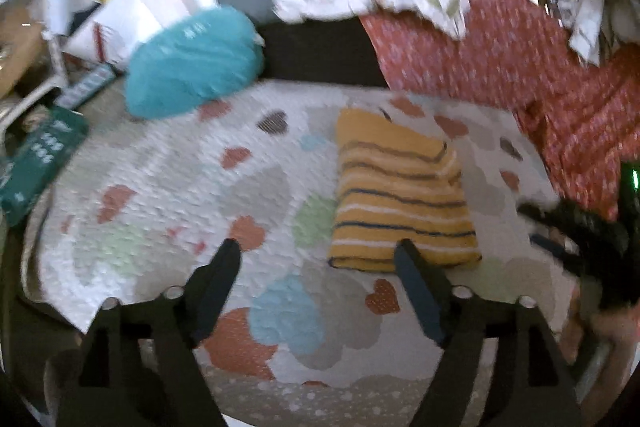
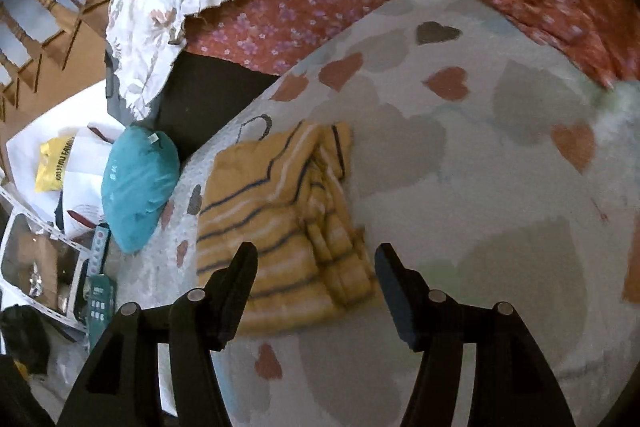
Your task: Fold small clothes
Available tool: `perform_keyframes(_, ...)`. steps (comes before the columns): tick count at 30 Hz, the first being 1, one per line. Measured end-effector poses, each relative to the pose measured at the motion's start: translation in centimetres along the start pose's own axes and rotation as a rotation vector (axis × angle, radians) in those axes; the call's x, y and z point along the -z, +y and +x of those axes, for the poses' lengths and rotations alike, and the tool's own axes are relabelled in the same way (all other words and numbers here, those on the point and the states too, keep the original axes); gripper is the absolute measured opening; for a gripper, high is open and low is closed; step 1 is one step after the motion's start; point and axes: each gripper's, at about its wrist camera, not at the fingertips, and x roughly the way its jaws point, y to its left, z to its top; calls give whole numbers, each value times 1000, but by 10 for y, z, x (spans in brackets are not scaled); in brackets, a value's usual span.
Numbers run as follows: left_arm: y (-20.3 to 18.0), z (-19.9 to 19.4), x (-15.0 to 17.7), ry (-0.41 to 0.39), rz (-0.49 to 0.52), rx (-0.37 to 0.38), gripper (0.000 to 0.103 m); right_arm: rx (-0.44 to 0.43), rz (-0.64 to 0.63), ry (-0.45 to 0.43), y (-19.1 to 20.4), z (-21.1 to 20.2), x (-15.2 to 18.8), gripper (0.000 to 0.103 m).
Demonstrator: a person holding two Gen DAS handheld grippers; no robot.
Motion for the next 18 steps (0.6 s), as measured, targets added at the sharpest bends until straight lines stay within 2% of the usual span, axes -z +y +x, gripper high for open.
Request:
perform_keyframes(3,2,-34,-2,-99,-23,-22,95,-19,36,-7,-8,-23,23,66)
perform_keyframes(6,1,-67,-10,-187,-2,-43,101,-18,24,-7,-9,-38,46,66)
perform_keyframes(11,-1,-118,-21,-330,0,-116,103,-12,-11,-25,-3,-57,79,67)
perform_keyframes(14,-4,-129,-23,-356,2,-130,103,-8,-42,-34,3,-62,90,67)
perform_keyframes(18,-16,-117,-20,-287,71,-102,103,21,-105,-51,14,-63,93,69)
